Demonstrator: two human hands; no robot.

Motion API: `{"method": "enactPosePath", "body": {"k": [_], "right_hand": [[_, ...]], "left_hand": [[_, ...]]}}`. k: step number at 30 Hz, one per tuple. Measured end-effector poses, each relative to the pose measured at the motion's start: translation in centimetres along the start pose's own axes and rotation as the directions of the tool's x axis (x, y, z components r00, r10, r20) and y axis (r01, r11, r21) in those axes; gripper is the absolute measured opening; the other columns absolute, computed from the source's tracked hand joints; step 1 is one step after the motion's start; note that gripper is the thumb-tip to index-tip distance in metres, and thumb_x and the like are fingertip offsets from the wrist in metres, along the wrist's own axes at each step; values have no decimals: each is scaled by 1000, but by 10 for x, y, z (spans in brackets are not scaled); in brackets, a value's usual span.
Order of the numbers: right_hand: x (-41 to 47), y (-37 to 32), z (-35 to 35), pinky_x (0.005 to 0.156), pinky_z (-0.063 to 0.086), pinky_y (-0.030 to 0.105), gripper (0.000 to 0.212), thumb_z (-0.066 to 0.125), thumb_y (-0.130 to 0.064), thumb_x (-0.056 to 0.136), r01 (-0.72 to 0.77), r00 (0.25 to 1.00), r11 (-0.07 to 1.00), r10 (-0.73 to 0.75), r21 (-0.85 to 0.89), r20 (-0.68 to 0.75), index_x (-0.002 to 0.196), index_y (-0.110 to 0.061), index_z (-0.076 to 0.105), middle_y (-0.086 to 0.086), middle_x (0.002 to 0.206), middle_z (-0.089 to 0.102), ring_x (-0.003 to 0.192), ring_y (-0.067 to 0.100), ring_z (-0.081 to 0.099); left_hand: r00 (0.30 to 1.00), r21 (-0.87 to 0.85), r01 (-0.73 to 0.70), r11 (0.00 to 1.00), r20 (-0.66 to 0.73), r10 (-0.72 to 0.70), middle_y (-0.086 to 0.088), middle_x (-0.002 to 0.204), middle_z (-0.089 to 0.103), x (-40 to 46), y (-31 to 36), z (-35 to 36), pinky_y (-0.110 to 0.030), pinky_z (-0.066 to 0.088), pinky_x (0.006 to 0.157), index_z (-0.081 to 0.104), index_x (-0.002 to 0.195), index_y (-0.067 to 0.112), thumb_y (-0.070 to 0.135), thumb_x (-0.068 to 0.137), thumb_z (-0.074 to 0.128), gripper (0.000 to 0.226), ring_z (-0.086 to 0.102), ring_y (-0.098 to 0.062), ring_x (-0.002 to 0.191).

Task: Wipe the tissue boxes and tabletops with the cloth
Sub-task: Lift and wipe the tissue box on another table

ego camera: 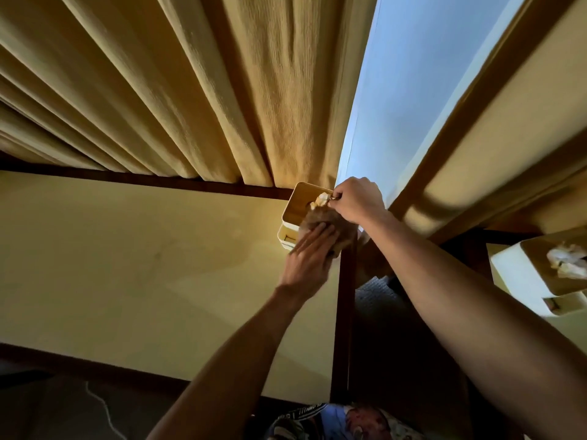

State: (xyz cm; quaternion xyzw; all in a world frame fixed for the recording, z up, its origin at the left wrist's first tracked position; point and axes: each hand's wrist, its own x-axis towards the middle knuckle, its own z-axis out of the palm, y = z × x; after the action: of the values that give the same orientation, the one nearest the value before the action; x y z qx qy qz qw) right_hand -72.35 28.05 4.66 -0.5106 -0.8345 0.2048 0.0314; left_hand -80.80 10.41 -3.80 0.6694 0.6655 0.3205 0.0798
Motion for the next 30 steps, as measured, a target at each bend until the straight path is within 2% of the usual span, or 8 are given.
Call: {"method": "enactPosePath", "body": {"k": [5,10,15,19,22,25,28,30], "right_hand": [[-4,3,3,69,43,28,19,77,-38,92,16,1000,1000,-16,26,-6,99,-20,82,3,92,77,81,23,67],[-14,4,7,68,39,29,15,72,-29,95,38,999,999,-38,9,-29,102,-21,82,6,90,76,79,26,65],[-19,6,16,66,34,33,31,59,-39,98,64,996,997,-65,-32,-58,91,-14,75,13,86,72,81,38,65],[-20,4,19,66,36,33,30,59,-42,98,55,994,997,-59,-50,-87,95,-18,77,11,87,73,81,37,66],[-23,3,18,66,40,32,20,66,-35,95,35,996,999,-37,-26,-79,97,-21,80,9,86,74,79,34,65],[-24,-2,16,70,48,32,18,68,-30,95,-3,997,1000,3,1,-74,105,-24,81,7,92,76,82,31,67],[-29,-10,13,76,54,36,21,68,-31,95,-41,998,999,41,4,-49,111,-25,80,7,99,76,87,31,69],[-37,-17,16,73,52,36,20,65,-36,96,-46,998,999,47,10,-47,105,-25,78,6,98,73,89,31,67]], "left_hand": [[996,77,78,994,-44,-75,-4,155,52,-2,-57,-44,-44,46,116,54,150,13,23,107,51,44,44,-17,148],[976,120,111,987,174,-130,-4,163,40,55,-75,-47,-47,33,124,44,156,14,29,108,42,51,32,-19,154],[921,116,-19,993,388,-28,-8,168,31,116,-64,-36,-36,7,131,36,160,10,15,105,47,56,18,-19,159],[925,78,-70,994,377,36,-3,166,35,103,-79,-46,-40,19,130,40,159,16,15,104,46,55,23,-15,157],[963,56,-13,998,269,-2,3,162,43,67,-95,-72,-40,42,118,51,153,23,23,104,49,49,37,-15,152],[965,88,-40,995,260,16,-1,147,61,47,-88,-92,-48,48,112,65,138,26,36,105,44,40,56,-23,138],[939,72,212,975,262,-223,-1,119,75,49,-69,-105,-41,60,86,67,128,33,34,106,48,29,71,-23,102],[861,27,469,883,207,-464,-2,107,75,59,-58,-111,-32,58,76,67,127,26,35,108,47,29,70,-18,92]]}}
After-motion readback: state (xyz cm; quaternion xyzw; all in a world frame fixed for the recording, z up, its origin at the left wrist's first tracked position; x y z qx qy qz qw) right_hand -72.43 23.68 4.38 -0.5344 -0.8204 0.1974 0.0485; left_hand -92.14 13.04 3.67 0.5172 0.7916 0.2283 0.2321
